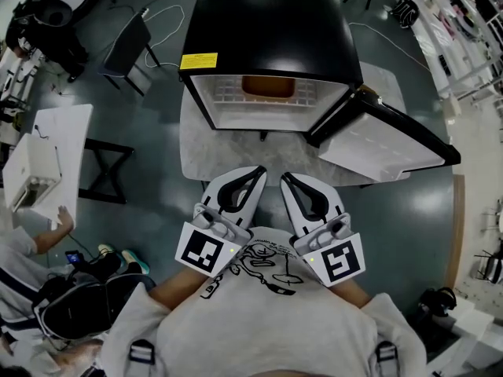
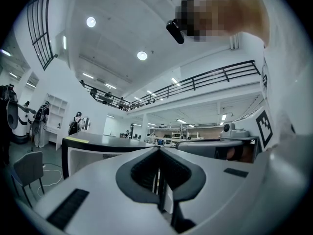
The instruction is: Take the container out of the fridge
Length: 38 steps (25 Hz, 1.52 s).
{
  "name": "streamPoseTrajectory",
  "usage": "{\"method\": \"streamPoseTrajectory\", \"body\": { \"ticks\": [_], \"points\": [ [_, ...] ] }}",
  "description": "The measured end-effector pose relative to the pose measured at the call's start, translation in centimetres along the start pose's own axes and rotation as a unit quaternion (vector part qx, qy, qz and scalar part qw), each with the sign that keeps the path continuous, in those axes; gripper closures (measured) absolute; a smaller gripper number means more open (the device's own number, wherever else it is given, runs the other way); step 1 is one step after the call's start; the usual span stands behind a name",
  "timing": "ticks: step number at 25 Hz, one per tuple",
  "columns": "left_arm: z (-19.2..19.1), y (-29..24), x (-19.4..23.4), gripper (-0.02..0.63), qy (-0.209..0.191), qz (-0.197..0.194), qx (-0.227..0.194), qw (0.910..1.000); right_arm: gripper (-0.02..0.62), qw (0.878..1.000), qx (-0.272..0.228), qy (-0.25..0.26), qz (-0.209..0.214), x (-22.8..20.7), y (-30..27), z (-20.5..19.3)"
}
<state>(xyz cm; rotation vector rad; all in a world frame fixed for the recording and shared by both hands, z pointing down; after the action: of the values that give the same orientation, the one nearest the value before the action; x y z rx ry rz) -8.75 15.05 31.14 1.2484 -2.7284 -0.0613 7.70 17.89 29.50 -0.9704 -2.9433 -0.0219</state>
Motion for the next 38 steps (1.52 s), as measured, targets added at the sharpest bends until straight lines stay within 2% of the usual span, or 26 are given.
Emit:
{"method": "streamPoseTrajectory", "body": {
  "ticks": [24, 38],
  "points": [
    [-0.7, -3.9, 9.8, 0.591, 0.011, -0.003, 0.008, 0.9999, 0.563, 1.0, 0.015, 0.001, -0.01, -3.1, -9.7, -1.1],
    [-1.3, -5.1, 12.2, 0.591, 0.022, 0.001, 0.012, 0.9997, 0.563, 1.0, 0.026, -0.006, -0.011, -4.2, -12.0, -2.1]
  ]
}}
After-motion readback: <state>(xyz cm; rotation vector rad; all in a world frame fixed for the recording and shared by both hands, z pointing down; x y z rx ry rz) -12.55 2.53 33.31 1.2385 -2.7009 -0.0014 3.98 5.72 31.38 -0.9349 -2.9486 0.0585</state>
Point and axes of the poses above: the fingertips, and each gripper's own axes: y backward along the fingers, x to its left, z out of its top, the point moved 10 cm from there along y, backward along the fingers, and after that the axes turned 2 degrees about -x, right-handed, at the moved point
